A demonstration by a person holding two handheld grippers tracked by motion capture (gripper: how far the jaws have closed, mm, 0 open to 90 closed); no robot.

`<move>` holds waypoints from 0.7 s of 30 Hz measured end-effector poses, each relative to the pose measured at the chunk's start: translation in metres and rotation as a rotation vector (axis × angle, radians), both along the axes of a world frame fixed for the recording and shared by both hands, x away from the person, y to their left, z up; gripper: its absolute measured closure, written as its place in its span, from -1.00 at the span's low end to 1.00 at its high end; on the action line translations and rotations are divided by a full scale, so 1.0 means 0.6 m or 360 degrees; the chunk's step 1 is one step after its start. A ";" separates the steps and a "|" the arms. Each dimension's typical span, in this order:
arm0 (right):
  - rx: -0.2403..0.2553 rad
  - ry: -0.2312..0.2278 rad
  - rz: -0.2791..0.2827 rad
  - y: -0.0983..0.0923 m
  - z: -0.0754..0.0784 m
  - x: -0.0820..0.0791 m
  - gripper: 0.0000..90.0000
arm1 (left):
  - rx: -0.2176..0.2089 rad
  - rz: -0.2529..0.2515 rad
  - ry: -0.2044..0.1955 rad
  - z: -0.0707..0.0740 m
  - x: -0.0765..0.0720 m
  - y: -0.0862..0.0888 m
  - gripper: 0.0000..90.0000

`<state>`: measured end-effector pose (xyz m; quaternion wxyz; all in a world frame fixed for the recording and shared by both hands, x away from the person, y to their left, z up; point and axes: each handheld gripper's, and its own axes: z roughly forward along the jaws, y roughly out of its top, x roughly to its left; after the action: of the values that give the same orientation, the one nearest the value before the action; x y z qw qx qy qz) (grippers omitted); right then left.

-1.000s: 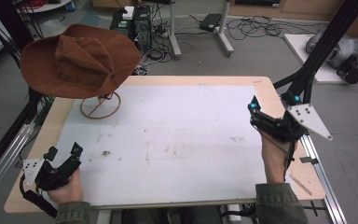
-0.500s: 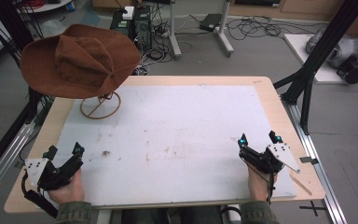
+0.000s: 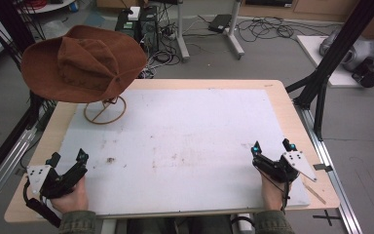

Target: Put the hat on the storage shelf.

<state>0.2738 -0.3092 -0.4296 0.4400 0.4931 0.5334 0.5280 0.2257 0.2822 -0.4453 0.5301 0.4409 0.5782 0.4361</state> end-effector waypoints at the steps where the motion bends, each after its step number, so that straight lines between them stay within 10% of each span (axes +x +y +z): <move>1: 0.0007 -0.0001 0.0001 0.000 0.000 0.000 -0.98 | 0.0000 0.0000 0.0000 0.000 0.000 0.000 -0.67; 21: 0.0051 -0.0007 -0.0005 -0.003 0.002 -0.004 -0.98 | -0.0003 -0.0006 0.0000 0.002 -0.002 -0.001 -0.67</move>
<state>0.2713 -0.3111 -0.4285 0.4341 0.4997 0.5233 0.5368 0.2248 0.2814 -0.4444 0.5314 0.4414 0.5779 0.4346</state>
